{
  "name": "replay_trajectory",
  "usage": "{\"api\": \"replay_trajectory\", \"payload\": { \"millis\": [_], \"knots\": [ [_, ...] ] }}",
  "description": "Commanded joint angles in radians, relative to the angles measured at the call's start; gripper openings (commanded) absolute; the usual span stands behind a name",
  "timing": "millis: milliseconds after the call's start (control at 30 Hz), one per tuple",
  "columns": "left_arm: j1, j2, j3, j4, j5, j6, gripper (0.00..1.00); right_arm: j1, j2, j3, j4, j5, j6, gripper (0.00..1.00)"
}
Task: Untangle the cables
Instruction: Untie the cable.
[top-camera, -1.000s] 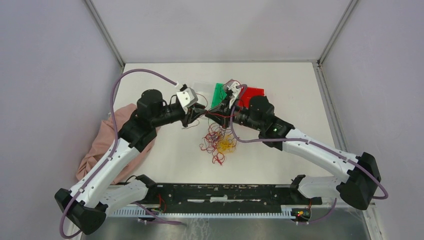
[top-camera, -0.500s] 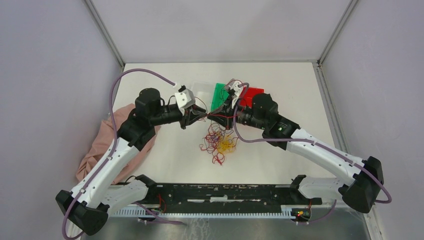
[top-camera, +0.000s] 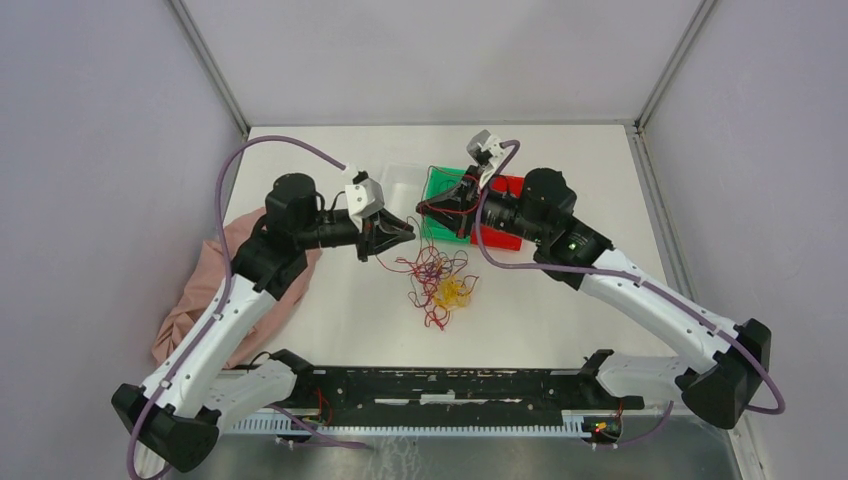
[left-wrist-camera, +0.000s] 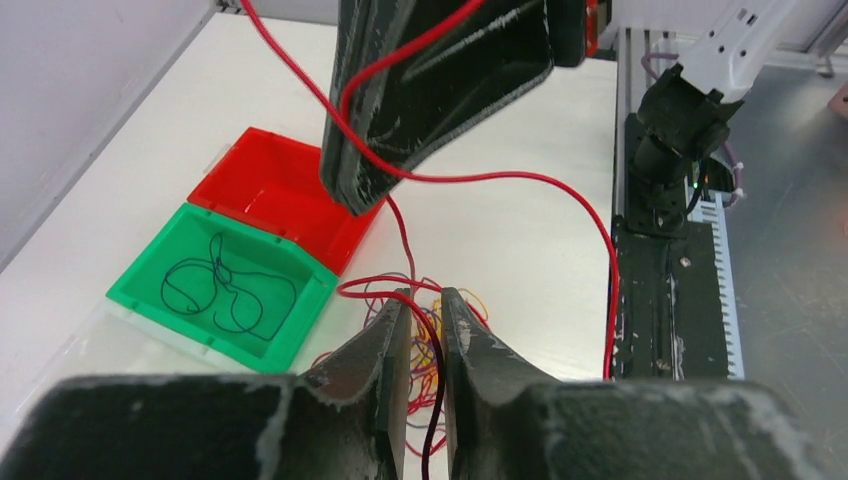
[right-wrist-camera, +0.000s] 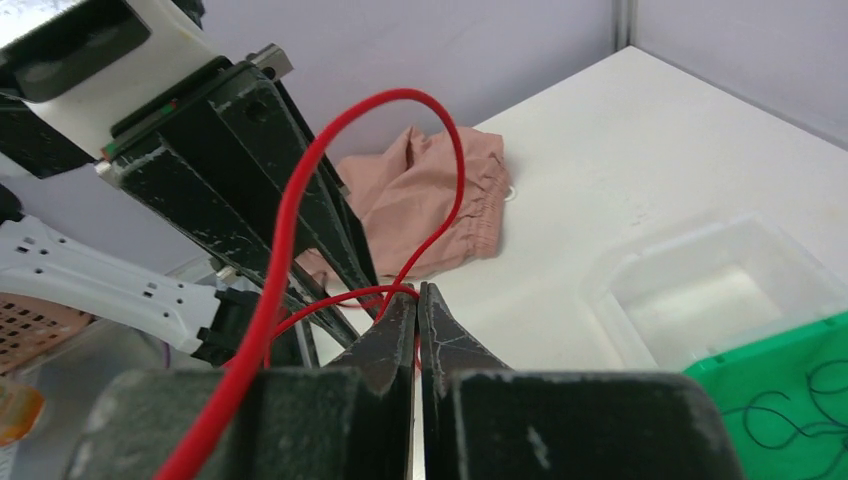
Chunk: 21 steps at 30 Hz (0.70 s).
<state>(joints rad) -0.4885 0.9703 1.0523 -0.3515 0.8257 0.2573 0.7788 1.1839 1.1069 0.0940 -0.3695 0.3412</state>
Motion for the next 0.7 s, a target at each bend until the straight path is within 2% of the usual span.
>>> {"api": "replay_trajectory", "payload": {
  "millis": [0, 133, 367, 533, 600, 667],
  "knots": [
    [0.004, 0.034, -0.033, 0.229, 0.035, -0.138, 0.25, 0.0, 0.035, 0.059, 0.136, -0.09, 0.13, 0.01],
    [0.003, 0.083, -0.017, 0.294, 0.051, -0.181, 0.27, 0.0, 0.051, 0.068, 0.178, -0.119, 0.175, 0.01],
    [-0.001, 0.101, -0.003, 0.298, 0.074, -0.208, 0.3, 0.0, 0.063, 0.071, 0.24, -0.143, 0.225, 0.01],
    [-0.004, 0.115, 0.026, 0.311, 0.165, -0.296, 0.34, 0.002, 0.078, 0.074, 0.275, -0.152, 0.253, 0.01],
    [-0.003, 0.119, 0.035, 0.299, 0.217, -0.311, 0.33, 0.002, 0.08, 0.073, 0.278, -0.15, 0.256, 0.01],
    [-0.007, 0.115, 0.032, 0.301, 0.23, -0.323, 0.26, 0.002, 0.08, 0.075, 0.282, -0.15, 0.261, 0.01]
  ]
}}
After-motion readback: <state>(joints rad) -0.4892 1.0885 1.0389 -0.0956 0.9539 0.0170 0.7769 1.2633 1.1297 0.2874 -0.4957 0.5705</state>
